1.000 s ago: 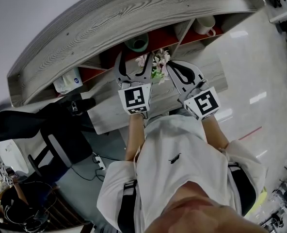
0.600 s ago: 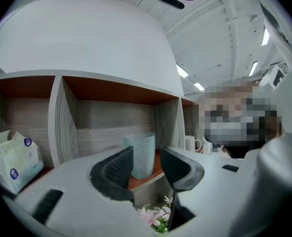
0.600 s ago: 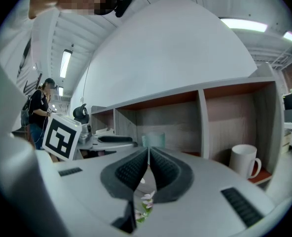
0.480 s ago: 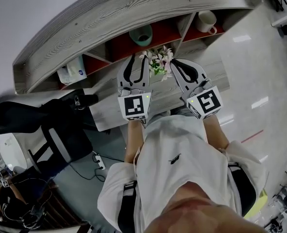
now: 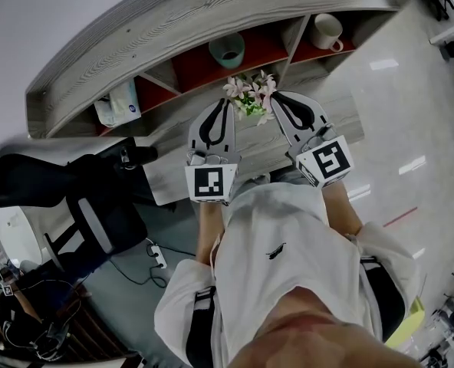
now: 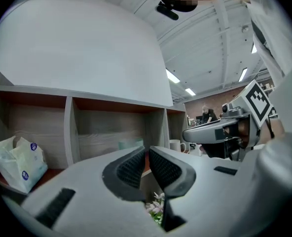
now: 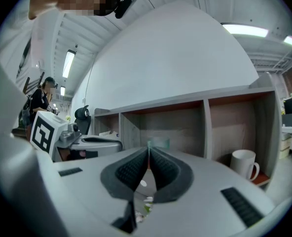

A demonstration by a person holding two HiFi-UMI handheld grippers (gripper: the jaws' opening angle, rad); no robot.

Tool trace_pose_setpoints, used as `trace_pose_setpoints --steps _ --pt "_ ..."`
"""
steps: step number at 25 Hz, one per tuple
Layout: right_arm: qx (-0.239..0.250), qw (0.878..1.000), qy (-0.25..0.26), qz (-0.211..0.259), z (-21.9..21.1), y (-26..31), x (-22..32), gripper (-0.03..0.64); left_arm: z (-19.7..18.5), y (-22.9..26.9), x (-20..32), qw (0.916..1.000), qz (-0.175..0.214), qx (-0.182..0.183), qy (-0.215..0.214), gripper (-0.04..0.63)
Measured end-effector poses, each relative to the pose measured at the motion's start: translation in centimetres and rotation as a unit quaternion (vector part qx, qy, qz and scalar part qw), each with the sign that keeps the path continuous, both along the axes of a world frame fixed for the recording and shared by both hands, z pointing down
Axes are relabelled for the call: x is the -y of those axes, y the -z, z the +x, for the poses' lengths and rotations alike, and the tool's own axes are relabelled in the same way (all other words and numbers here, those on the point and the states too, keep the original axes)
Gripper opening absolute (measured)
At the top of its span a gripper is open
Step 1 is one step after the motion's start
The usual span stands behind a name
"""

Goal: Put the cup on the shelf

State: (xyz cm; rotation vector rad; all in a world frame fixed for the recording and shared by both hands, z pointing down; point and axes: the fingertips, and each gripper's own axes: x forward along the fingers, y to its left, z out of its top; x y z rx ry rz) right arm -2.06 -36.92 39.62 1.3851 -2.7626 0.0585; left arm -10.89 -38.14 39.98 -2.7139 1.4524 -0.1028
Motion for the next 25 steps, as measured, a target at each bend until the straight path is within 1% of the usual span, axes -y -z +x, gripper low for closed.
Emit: trace_pose_setpoints --steps 8,12,15,21,25 --pt "-0.006 1.0 -0.003 -0.008 0.11 -0.66 -0.52 0.034 0.24 -0.65 -1.14 0.9996 -0.02 -0.017 -0.011 0.046" --pt "-0.007 1.0 -0.005 -0.008 0.16 -0.48 -0.47 0.034 0.14 -0.24 -1.01 0.9997 -0.014 -0.015 -0.012 0.046" --pt "-0.008 1.0 -0.005 -0.005 0.18 -0.36 -0.41 0.034 0.05 -0.21 -0.93 0.9998 -0.011 -0.006 -0.014 0.046" --pt "-0.008 1.0 -0.002 -0.006 0.15 -0.46 -0.21 0.034 0.31 -0.14 -0.68 0.9998 -0.009 -0.013 -0.015 0.046" --pt "-0.01 1.0 -0.002 -0.009 0.16 -0.55 -0.04 0.034 0.32 -0.57 -0.52 0.9997 -0.014 -0.006 -0.016 0.046"
